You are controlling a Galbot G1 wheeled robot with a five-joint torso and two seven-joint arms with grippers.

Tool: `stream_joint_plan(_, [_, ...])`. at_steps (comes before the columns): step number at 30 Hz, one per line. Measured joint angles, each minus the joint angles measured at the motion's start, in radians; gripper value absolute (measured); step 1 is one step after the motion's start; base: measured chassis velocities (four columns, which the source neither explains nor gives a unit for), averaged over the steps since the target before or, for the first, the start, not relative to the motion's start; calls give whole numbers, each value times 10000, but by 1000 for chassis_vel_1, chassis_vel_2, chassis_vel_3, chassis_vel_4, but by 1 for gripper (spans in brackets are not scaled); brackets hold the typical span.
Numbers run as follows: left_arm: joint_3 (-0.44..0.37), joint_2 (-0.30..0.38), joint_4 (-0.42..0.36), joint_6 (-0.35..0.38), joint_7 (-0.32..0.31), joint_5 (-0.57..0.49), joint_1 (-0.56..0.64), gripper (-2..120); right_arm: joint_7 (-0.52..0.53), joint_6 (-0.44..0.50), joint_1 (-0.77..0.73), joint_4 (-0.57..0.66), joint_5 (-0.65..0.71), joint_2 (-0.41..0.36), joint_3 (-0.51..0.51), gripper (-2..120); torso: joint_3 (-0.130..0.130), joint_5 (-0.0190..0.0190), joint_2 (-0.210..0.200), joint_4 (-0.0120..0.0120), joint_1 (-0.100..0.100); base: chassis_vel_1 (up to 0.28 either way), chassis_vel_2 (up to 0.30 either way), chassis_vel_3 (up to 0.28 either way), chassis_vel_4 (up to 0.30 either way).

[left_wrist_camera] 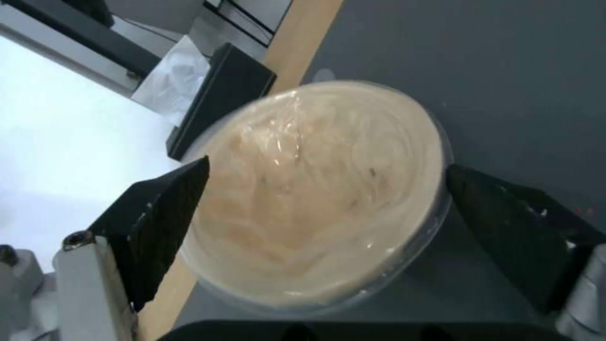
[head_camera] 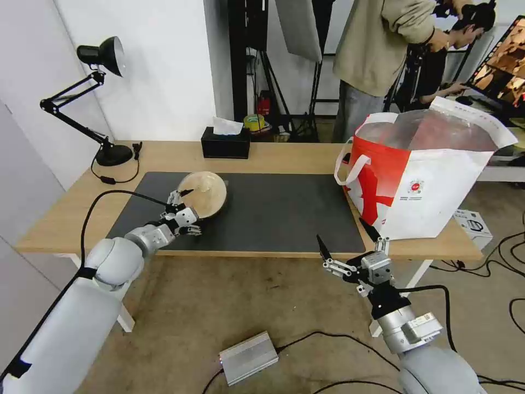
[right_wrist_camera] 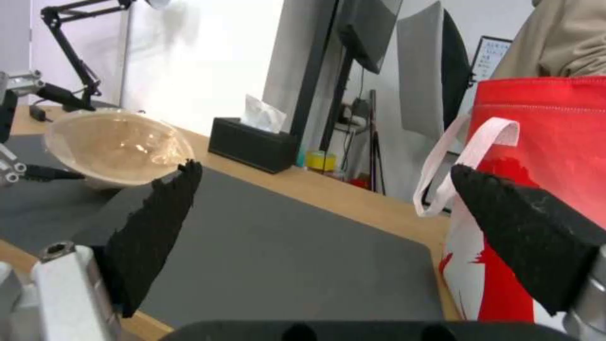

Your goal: Pick up the trash from the table and place it into the takeout bag.

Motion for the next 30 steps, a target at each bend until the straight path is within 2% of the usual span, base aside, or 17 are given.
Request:
stream_joint_plan(13, [46, -65, 88, -8, 52, 23, -79, 100, 0, 0, 0, 0, 0, 0, 0, 100, 0, 0, 0, 0, 0, 0, 0, 0, 0])
stream_joint_plan(30, [-603, -43, -242, -135, -38, -48, 555, 100, 0, 0, 0, 0, 0, -1, 0, 100, 0, 0, 0, 0, -1, 0, 0, 0, 0])
